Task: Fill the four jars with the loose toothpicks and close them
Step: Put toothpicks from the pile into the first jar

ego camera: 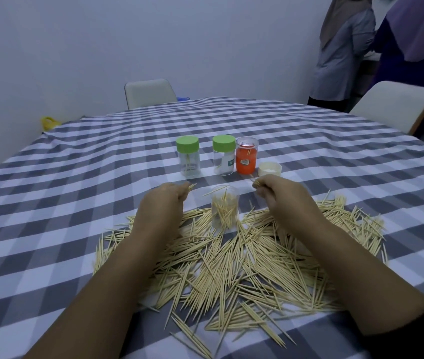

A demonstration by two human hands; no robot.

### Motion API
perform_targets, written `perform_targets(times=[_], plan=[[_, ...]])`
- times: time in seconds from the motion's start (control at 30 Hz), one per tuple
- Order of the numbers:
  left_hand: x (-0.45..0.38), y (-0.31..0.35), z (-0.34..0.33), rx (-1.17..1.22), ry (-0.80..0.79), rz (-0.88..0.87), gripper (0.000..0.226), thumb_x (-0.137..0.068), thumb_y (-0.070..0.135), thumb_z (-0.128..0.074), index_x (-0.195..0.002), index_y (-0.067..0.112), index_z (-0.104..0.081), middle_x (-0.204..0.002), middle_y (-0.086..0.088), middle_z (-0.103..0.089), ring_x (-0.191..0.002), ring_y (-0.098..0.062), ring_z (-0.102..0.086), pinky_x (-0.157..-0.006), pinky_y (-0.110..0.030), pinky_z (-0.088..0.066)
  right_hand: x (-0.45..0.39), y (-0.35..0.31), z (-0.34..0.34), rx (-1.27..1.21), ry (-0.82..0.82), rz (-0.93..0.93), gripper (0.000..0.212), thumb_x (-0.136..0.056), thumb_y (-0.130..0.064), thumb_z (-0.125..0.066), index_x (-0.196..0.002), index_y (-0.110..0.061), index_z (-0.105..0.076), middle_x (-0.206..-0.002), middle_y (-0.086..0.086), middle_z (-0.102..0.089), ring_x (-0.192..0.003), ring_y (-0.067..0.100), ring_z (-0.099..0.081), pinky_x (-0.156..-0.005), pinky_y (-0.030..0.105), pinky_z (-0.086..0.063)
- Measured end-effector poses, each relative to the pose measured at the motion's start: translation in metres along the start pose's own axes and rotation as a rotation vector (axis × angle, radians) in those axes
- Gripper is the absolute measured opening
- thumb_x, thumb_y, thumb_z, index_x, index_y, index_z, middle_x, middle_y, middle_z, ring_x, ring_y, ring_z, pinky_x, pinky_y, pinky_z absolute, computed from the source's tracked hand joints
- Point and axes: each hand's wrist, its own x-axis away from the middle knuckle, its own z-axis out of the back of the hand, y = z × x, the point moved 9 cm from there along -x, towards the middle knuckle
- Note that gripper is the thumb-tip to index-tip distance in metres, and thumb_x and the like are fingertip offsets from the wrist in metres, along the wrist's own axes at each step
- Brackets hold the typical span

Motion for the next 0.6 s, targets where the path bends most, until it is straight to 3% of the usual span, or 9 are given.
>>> perform_targets(times=[0.17,0.27,0.37,0.53,0.6], plan=[[0.006,-0.014,0.015,0.487,0.129,0.201,0.030,-0.095,0.023,-0.056,-0.122,0.014,-0.064,-0.108,-0.003,-0.070,-0.103,-0.015,-0.062,-0.088,-0.025,-0.046,-0.002,0.007,0.006,-0.384,0.106,-0.067,0.013,-0.094,-0.014,-0.053,-0.094,-0.019,-0.065,-0.087,0.002,-0.068,-0.086,0.021,-0.064,-0.077,0.035,-0.051],[0.005,-0.022,0.012,0.908,0.157,0.332,0.031,-0.092,0.012,-0.061,-0.122,0.008,-0.062,-0.099,0.002,-0.071,-0.097,-0.012,-0.067,-0.092,-0.032,-0.052,-0.003,0.010,0.004,-0.758,0.158,-0.126,0.018,-0.094,-0.009,-0.054,-0.087,-0.022,-0.065,-0.084,0.002,-0.071,-0.086,0.019,-0.068,-0.084,0.036,-0.055],[0.000,-0.014,0.013,1.215,0.147,0.347,0.019,-0.090,0.005,-0.059,-0.107,0.013,-0.065,-0.086,0.006,-0.074,-0.091,-0.010,-0.070,-0.091,-0.028,-0.053,-0.002,0.003,0.004,-0.998,0.197,-0.123,0.016,-0.094,-0.008,-0.052,-0.094,-0.016,-0.065,-0.084,0.003,-0.072,-0.087,0.017,-0.069,-0.085,0.033,-0.054],[-0.006,0.003,0.017,1.463,0.154,0.329,0.017,-0.091,0.004,-0.055,-0.103,0.012,-0.064,-0.098,-0.006,-0.070,-0.097,-0.017,-0.068,-0.089,-0.025,-0.052,0.003,-0.010,0.010,-1.074,0.302,-0.051,0.016,-0.095,-0.011,-0.053,-0.092,-0.017,-0.067,-0.091,0.005,-0.072,-0.093,0.020,-0.069,-0.090,0.034,-0.053],[-0.008,0.012,0.012,1.489,0.122,0.330,0.016,-0.091,0.003,-0.055,-0.100,0.013,-0.064,-0.092,-0.003,-0.072,-0.092,-0.016,-0.069,-0.086,-0.025,-0.053,0.003,-0.011,0.008,-1.050,0.320,-0.048,0.014,-0.095,-0.012,-0.053,-0.096,-0.015,-0.067,-0.091,0.003,-0.073,-0.094,0.018,-0.068,-0.090,0.033,-0.053]])
